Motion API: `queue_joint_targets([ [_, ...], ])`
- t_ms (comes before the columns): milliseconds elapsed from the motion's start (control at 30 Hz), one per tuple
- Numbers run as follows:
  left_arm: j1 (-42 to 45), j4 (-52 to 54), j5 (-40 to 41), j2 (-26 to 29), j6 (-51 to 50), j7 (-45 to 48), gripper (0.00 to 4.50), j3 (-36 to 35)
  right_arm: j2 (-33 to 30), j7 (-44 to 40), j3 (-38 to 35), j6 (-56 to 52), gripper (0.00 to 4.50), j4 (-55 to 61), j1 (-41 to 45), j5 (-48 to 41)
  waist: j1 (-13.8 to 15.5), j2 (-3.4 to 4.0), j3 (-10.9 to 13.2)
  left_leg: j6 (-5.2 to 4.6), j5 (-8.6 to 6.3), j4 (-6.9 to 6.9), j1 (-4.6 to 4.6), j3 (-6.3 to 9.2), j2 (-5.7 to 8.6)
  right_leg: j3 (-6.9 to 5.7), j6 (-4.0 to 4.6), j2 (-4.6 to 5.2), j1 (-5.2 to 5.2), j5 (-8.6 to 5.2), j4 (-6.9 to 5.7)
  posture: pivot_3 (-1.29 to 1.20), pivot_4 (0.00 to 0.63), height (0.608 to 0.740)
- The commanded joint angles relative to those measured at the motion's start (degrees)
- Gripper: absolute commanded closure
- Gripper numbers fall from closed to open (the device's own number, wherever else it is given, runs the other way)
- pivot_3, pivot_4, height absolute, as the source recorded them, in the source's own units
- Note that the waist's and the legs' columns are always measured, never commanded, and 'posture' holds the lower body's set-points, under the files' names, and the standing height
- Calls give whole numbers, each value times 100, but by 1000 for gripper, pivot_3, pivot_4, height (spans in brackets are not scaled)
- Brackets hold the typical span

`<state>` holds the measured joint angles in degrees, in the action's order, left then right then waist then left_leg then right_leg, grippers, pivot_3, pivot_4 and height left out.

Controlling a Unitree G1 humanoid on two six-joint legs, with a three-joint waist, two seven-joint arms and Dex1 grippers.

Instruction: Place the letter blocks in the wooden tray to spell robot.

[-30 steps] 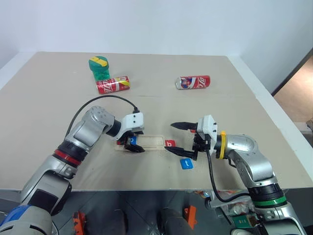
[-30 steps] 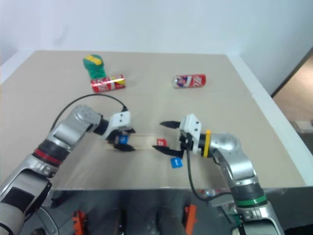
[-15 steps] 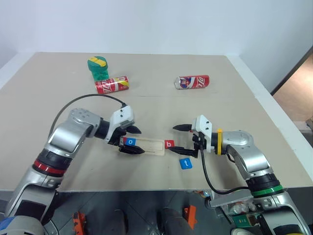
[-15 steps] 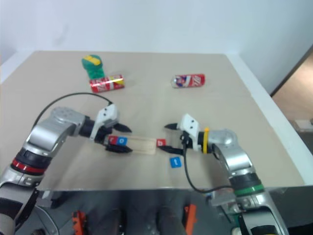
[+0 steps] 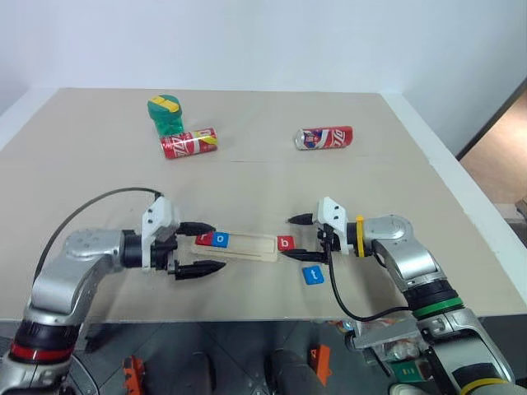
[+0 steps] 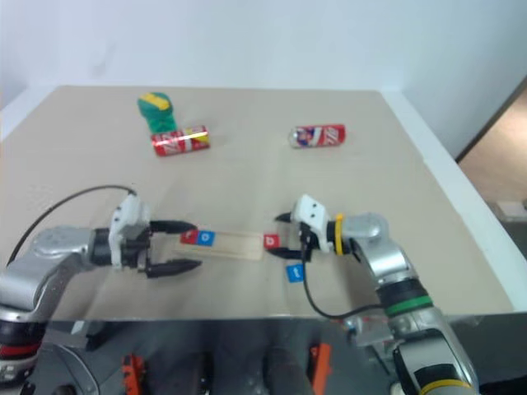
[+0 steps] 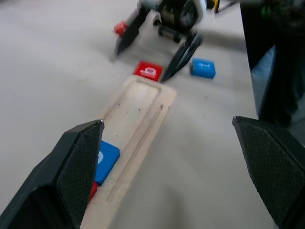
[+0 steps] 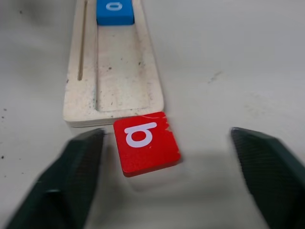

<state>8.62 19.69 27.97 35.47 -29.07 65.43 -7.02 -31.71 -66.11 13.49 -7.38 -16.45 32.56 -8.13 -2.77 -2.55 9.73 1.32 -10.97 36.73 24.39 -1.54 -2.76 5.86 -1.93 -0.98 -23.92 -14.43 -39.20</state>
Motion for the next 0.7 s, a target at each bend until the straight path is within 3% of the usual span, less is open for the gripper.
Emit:
queue_joint_targets([
  [33, -518, 629, -24, -169, 425, -498, 0, -211, -22, -15, -39, -85, 1866, 198, -3, 4, 1, 0, 0, 0, 0, 0, -3, -1, 2, 0, 0, 4, 2, 0, 0, 0, 150, 740],
  [167, -928, 836, -300, -402, 786, -1118, 0, -106, 23, 189, -73, -349, 3259, 481, -113, 8, 11, 0, 0, 0, 5, 3, -10, 1, 5, -2, -10, 6, 13, -1, 1, 0, 150, 740],
  [333, -1230, 1031, -585, -549, 1080, -1629, 0, 57, 16, 444, -247, -633, 3306, 826, -237, -94, 7, 0, 0, -5, 13, 3, -21, -6, 3, -1, -8, 6, 18, -3, 4, 0, 150, 740],
  [533, -1564, 1131, -713, -668, 1242, -2147, 0, 4, 121, 715, -520, -986, 3306, 1238, 219, -373, -10, 1, 0, -6, 13, -1, -22, -10, 1, 1, -9, 5, 14, 0, 4, 0, 150, 740],
  [700, -1846, 1167, -775, -834, 1358, -2457, 0, 58, 780, 504, 423, -1352, 3306, 1653, 553, -274, -25, -1, -1, -5, 13, -18, -20, 1, -17, -6, 1, -17, 4, -1, 4, 0, 150, 740],
])
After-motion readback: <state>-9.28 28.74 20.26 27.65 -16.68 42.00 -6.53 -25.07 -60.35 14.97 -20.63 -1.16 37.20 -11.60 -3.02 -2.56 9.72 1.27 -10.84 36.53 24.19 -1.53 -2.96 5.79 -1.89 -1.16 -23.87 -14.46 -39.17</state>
